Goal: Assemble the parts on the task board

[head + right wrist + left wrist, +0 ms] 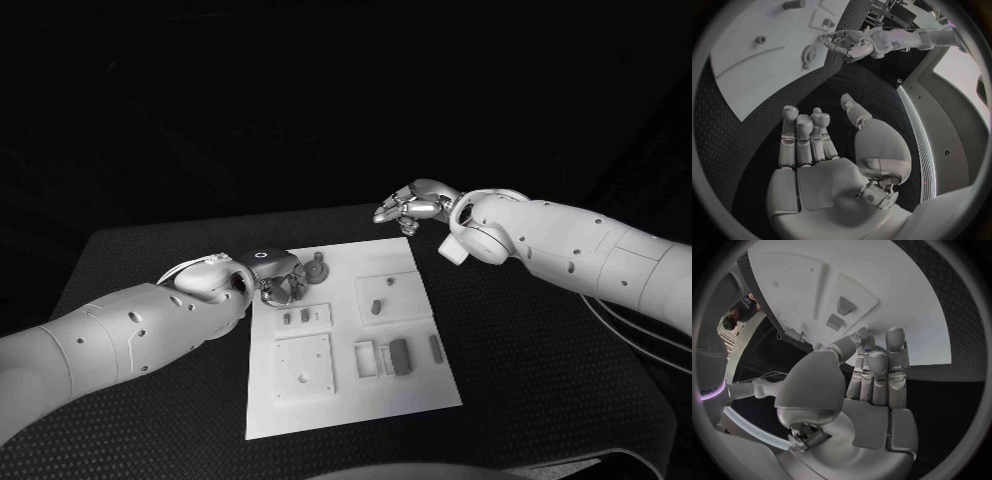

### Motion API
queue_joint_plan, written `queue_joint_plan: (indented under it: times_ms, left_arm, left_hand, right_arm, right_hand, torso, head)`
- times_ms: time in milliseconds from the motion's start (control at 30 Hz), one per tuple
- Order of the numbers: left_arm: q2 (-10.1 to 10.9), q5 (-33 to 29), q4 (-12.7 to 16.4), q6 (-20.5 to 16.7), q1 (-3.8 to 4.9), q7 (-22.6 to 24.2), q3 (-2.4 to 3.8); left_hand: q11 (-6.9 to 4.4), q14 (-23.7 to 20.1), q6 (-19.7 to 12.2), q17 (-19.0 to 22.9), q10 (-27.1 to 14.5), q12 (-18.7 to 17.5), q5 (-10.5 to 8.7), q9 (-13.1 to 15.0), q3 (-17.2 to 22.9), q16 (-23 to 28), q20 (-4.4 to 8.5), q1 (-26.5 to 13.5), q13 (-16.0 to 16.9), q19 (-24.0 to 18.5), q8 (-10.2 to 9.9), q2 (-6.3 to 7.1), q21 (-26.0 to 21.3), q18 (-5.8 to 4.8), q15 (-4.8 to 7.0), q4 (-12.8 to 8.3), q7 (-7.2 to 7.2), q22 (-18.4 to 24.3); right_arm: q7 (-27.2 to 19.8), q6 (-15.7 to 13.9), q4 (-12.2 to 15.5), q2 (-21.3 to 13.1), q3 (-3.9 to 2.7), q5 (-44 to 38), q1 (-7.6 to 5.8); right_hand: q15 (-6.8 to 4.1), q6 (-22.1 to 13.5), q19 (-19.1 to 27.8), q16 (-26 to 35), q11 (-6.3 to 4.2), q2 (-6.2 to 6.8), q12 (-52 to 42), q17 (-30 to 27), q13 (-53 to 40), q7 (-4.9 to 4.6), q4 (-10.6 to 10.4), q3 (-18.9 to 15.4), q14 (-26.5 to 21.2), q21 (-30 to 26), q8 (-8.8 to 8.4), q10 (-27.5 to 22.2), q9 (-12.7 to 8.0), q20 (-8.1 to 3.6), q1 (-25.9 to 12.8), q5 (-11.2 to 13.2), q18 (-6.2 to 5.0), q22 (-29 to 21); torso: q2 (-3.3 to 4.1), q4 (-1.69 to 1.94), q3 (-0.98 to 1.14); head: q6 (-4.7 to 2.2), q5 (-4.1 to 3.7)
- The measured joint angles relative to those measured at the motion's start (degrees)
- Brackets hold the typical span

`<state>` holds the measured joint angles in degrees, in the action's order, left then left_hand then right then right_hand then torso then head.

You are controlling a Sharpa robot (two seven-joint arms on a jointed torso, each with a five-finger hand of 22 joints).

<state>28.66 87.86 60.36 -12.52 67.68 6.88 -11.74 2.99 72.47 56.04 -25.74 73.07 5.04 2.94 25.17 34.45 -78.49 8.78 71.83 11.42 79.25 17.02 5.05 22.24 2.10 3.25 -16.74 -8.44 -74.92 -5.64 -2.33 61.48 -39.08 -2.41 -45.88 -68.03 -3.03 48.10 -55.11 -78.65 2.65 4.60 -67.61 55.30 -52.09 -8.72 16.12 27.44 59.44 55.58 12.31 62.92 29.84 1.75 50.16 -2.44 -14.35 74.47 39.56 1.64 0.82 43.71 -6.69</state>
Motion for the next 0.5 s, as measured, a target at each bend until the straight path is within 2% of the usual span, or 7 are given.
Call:
queue_joint_plan:
  times_ms: [200, 500]
  left_arm:
    - [0.0, -0.2, 0.0, 0.0, -0.02, 0.0, -0.01]
    - [0.1, -0.5, 0.0, -0.5, -0.09, 0.1, -0.05]
  left_hand:
    - [0.08, 0.0, -1.0, -0.1, -0.1, 0.0, 0.00, -0.3, -0.9, 0.2, -0.01, -0.8, 0.1, 0.0, -0.4, 0.76, 0.0, -0.05, 0.00, 0.0, -0.27, 0.0]
    - [0.08, 0.0, -1.8, 0.0, -0.1, 0.0, 0.00, -0.5, -1.2, 0.2, -0.10, -0.8, 0.4, 0.1, -1.1, 0.76, 0.0, -0.09, -0.01, 0.1, -0.25, 0.0]
  right_arm:
    - [0.0, 0.0, 0.0, 0.0, 0.00, 0.0, 0.00]
    - [0.0, 0.0, 0.0, -0.1, 0.00, 0.0, 0.00]
  right_hand:
    - [0.00, 0.0, 0.0, 0.0, 0.00, 0.00, 0.0, 0.0, 0.0, 0.00, 0.0, 0.0, 0.0, 0.0, 0.00, 0.0, 0.0, 0.00, 0.0, 0.0, 0.00, 0.0]
    - [0.01, 0.0, 0.0, 0.0, 0.00, 0.00, 0.0, 0.0, 0.0, 0.02, 0.0, 0.0, 0.0, 0.0, 0.00, 0.0, 0.0, 0.01, 0.0, 0.0, 0.00, 0.0]
  torso:
    - [0.00, 0.00, 0.01]
    - [0.00, -0.02, 0.03]
  head:
    - [0.02, 0.00]
    - [0.09, 0.07]
